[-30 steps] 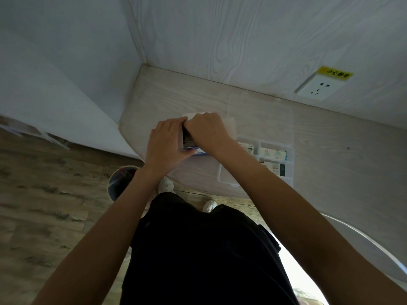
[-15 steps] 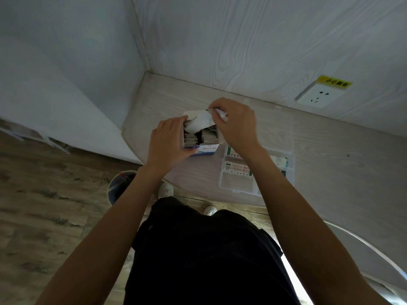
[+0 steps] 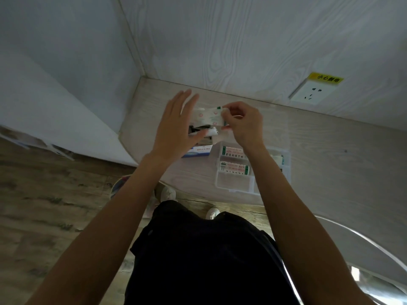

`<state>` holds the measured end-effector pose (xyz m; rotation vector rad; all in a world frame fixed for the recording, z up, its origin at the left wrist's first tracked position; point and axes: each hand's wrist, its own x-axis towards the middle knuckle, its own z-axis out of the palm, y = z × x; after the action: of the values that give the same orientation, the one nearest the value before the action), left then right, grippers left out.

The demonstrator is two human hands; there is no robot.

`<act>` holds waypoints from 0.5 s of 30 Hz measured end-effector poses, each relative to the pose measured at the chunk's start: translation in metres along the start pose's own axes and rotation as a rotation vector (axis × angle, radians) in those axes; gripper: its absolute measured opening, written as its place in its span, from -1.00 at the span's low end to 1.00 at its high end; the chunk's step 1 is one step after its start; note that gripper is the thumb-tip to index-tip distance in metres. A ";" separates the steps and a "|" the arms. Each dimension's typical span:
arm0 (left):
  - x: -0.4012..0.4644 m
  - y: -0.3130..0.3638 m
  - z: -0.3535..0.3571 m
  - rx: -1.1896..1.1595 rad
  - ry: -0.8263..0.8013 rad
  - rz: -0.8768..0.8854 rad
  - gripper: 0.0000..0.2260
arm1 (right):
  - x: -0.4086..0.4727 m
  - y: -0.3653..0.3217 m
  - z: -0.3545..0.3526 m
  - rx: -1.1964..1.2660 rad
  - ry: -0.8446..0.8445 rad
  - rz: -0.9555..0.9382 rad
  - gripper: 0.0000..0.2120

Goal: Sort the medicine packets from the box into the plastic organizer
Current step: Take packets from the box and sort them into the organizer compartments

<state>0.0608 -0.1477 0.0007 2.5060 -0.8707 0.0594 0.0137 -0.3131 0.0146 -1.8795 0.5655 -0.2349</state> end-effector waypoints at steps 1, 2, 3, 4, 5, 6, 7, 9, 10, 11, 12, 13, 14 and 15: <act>0.003 0.002 0.000 0.013 0.003 0.007 -0.31 | -0.001 -0.001 0.001 -0.015 -0.006 -0.006 -0.92; 0.005 0.005 0.000 0.040 -0.001 0.029 -0.33 | -0.002 -0.002 0.000 -0.017 -0.009 -0.008 -0.92; 0.006 0.006 0.000 0.066 -0.010 0.052 -0.37 | -0.004 -0.003 0.000 -0.009 -0.013 -0.008 -0.92; 0.007 0.005 0.000 0.084 -0.020 0.071 -0.41 | -0.006 -0.005 -0.001 0.013 -0.020 -0.007 -0.92; 0.009 0.006 0.000 0.103 -0.019 0.095 -0.46 | -0.007 -0.008 -0.003 0.048 -0.030 -0.002 -0.92; 0.010 0.006 -0.001 0.126 -0.012 0.119 -0.51 | -0.008 -0.011 -0.005 0.097 -0.051 0.008 -0.92; 0.012 0.006 -0.001 0.153 -0.006 0.145 -0.55 | -0.010 -0.015 -0.008 0.156 -0.071 0.021 -0.91; 0.014 0.012 -0.003 0.191 -0.008 0.187 -0.56 | -0.011 -0.023 -0.017 0.283 -0.113 0.059 -0.87; 0.015 0.017 -0.006 0.172 -0.014 0.189 -0.58 | -0.012 -0.028 -0.023 0.344 -0.140 0.078 -0.86; 0.015 0.023 -0.009 0.111 -0.037 0.166 -0.60 | -0.013 -0.032 -0.028 0.401 -0.180 0.089 -0.85; 0.013 0.029 -0.013 -0.002 -0.069 0.125 -0.63 | -0.015 -0.036 -0.034 0.451 -0.229 0.087 -0.84; 0.012 0.036 -0.017 -0.157 -0.107 0.083 -0.68 | -0.016 -0.037 -0.040 0.478 -0.275 0.065 -0.82; 0.010 0.044 -0.021 -0.343 -0.155 0.043 -0.73 | -0.017 -0.038 -0.045 0.478 -0.311 0.035 -0.80; 0.010 0.052 -0.025 -0.553 -0.206 -0.008 -0.76 | -0.019 -0.038 -0.049 0.458 -0.324 0.007 -0.79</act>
<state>0.0404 -0.1773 0.0468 2.0147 -0.8205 -0.3961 -0.0129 -0.3338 0.0696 -1.4305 0.2664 -0.0450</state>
